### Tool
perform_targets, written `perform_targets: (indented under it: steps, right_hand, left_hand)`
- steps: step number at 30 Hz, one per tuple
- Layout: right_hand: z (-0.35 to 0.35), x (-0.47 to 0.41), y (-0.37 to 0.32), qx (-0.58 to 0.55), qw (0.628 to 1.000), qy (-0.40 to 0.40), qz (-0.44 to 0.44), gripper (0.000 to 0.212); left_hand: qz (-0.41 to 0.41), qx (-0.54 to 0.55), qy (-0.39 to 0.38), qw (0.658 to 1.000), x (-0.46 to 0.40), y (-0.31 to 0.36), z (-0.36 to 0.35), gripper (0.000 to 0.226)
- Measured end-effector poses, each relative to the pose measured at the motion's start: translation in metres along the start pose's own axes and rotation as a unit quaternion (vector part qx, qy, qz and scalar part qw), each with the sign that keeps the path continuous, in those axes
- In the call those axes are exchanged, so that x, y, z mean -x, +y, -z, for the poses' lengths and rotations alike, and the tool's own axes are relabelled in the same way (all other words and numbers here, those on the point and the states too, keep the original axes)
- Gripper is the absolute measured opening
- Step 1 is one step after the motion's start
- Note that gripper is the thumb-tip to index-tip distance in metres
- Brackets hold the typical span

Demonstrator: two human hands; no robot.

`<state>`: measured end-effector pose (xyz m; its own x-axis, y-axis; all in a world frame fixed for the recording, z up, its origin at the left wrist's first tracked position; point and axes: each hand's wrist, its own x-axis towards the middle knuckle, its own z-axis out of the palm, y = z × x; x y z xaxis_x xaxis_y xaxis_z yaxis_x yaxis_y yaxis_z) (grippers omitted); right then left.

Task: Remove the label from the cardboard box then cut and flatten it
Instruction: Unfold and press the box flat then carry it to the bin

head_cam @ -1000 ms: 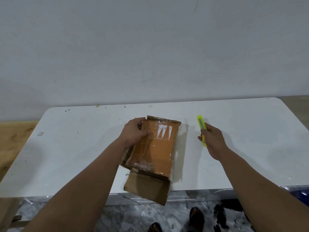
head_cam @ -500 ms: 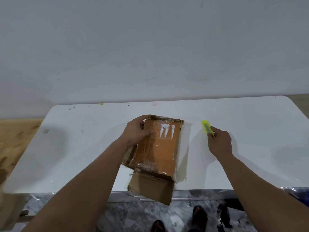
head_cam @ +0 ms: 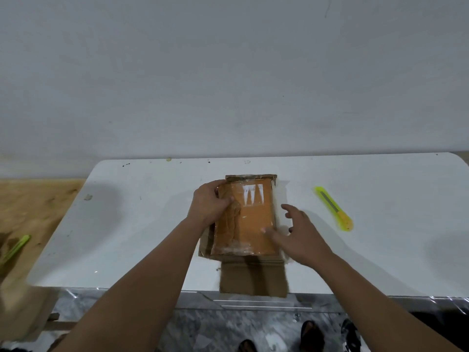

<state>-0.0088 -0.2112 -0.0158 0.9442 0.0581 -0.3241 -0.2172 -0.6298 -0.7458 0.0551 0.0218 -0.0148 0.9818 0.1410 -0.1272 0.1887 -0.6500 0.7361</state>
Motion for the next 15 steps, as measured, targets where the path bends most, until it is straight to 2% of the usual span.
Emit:
perform_targets:
  steps: [2, 7, 12, 15]
  right_hand:
    - [-0.008, 0.002, -0.006, 0.027, 0.999, -0.027, 0.014, 0.095]
    - [-0.008, -0.009, -0.015, 0.027, 0.995, -0.073, 0.057, 0.073]
    - [0.013, -0.034, -0.018, 0.01, 0.99, -0.118, 0.078, 0.055]
    - [0.025, -0.047, -0.017, -0.035, 0.978, -0.193, 0.072, 0.045]
  left_hand:
    - [0.019, 0.008, 0.023, 1.0, 0.004, -0.001, 0.004, 0.039]
    - [0.059, 0.024, 0.055, 0.996, 0.019, -0.01, 0.013, 0.049]
    - [0.05, -0.036, -0.015, 0.998, 0.041, -0.018, 0.017, 0.055]
    - [0.058, -0.07, -0.039, 0.995, 0.056, -0.021, 0.019, 0.061]
